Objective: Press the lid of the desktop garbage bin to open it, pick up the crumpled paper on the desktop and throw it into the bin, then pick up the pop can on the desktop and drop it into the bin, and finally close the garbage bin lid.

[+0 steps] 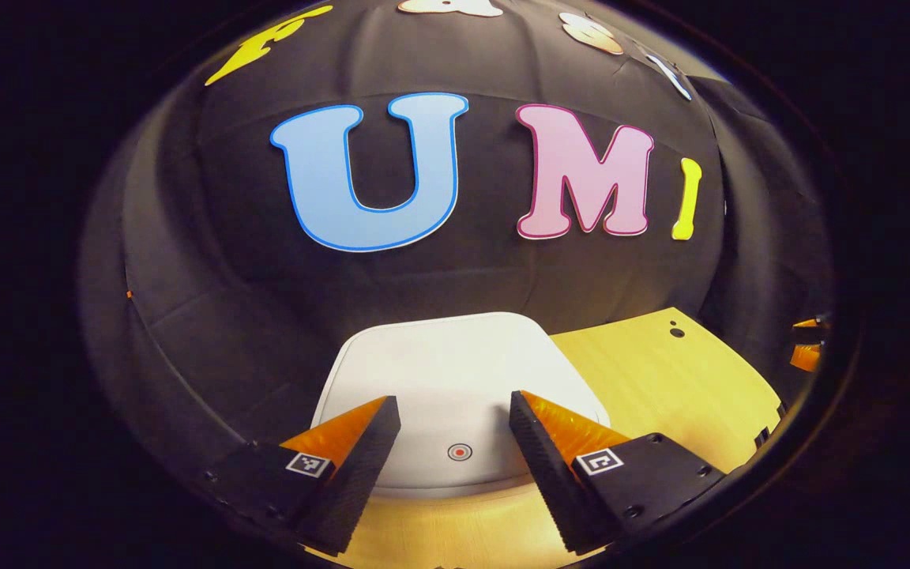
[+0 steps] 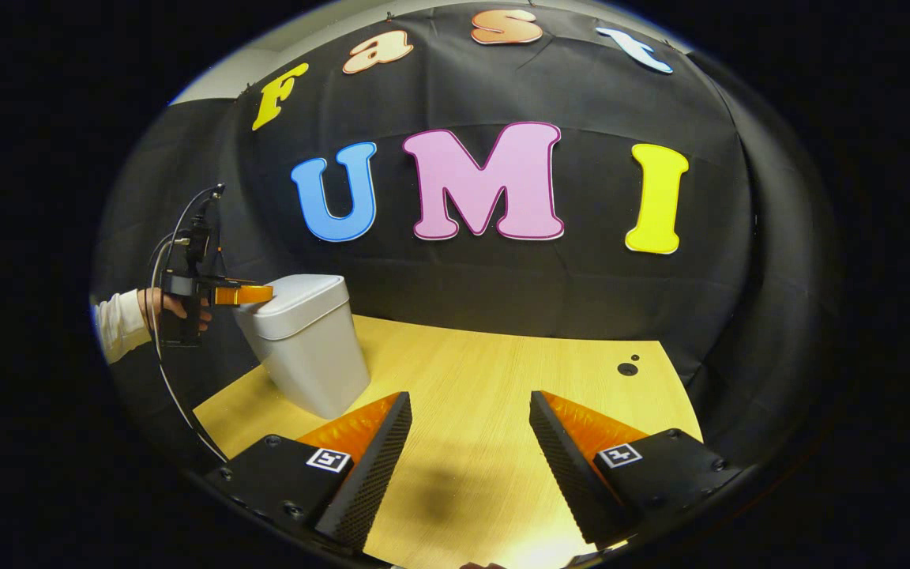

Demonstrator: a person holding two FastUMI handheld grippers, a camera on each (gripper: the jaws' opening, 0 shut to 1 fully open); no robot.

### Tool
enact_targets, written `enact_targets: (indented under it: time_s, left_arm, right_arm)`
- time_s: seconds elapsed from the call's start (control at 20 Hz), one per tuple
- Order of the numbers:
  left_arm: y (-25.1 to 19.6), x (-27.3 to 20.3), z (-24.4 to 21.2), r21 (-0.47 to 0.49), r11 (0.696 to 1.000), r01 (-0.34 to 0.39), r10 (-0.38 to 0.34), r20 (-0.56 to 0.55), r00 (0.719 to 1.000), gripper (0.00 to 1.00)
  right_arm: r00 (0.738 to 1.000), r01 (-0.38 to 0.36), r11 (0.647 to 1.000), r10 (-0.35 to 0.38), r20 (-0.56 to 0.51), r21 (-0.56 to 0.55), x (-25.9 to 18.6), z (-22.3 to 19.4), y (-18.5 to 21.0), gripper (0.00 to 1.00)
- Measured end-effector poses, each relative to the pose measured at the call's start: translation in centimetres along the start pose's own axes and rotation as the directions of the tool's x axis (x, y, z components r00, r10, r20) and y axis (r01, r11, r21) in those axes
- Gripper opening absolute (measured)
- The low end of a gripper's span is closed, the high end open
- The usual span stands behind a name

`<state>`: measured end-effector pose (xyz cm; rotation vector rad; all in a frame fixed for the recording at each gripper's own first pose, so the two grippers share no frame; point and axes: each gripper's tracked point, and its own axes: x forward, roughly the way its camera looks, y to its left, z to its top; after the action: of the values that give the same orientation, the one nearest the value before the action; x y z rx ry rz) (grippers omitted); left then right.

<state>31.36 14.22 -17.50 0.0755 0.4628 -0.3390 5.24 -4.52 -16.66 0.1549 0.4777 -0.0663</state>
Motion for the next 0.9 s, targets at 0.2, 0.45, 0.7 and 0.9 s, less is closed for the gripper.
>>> enact_targets:
  time_s: [0.2,0.45,0.7,0.9]
  left_arm:
    - [-0.4,0.4,-0.3,0.002,1.0,-0.004,0.004,0.009,1.0,0.98]
    - [0.0,0.1,0.5,0.027,0.999,-0.022,0.02,0.095,0.995,0.97]
    - [-2.7,-1.3,2.3,0.058,0.998,-0.04,0.032,0.139,0.99,0.95]
    - [-5.8,-3.6,4.2,0.075,0.997,-0.035,0.019,0.206,0.978,0.97]
  right_arm:
    - [1.0,0.006,1.0,-0.006,0.006,0.005,0.2,-0.2,0.2,0.97]
    - [1.0,-0.008,1.0,0.008,0.011,-0.021,-0.2,0.1,1.2,0.97]
    - [0.999,0.011,0.998,-0.008,0.048,-0.061,-1.0,1.8,1.3,0.98]
    - [0.996,0.027,0.998,-0.022,0.081,-0.051,-1.7,2.9,2.0,0.98]
